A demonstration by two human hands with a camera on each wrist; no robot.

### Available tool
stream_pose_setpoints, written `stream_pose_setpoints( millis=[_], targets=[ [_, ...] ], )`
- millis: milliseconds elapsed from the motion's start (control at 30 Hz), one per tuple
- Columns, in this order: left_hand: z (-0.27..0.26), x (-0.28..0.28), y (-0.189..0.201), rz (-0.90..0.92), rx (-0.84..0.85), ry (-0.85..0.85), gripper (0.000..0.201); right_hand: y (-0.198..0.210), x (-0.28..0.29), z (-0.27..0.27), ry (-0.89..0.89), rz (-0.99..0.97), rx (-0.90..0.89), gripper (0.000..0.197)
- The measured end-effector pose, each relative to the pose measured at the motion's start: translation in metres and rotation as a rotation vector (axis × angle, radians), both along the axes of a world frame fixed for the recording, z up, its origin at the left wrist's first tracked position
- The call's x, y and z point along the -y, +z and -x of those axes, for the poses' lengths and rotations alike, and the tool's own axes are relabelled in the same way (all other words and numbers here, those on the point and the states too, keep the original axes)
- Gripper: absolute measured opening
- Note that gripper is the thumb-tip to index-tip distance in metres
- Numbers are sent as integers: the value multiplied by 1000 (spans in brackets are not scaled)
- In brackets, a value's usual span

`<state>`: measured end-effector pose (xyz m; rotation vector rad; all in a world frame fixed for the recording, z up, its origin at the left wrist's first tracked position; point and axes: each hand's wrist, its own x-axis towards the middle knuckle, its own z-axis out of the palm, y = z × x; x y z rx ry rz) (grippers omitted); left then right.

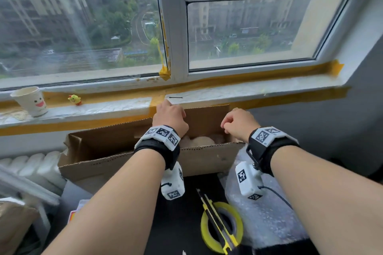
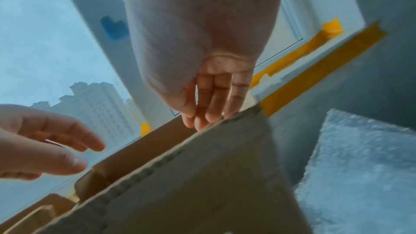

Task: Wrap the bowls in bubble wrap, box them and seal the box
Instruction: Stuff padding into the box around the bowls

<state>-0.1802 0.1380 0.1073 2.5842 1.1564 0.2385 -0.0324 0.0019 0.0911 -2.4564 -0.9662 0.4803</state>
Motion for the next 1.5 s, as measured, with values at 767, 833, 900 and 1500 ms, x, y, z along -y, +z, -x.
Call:
stream_pose_setpoints(
  millis=[767,833,900,1500],
  targets=[
    [-66,63,-46,170,39,-31,17,-145,112,-48,-322,372,-337,77],
    [-65,64,-47,167,40,-28,17,-149,111,-48,-322,396,-316,77],
    [-65,63,-48,167,41,-31,16,-151,110,-48,-318,433,-305,74],
    [-57,65,-13,256,30,-51,19,-58,103,-58,-268,151,-312,30]
  ],
)
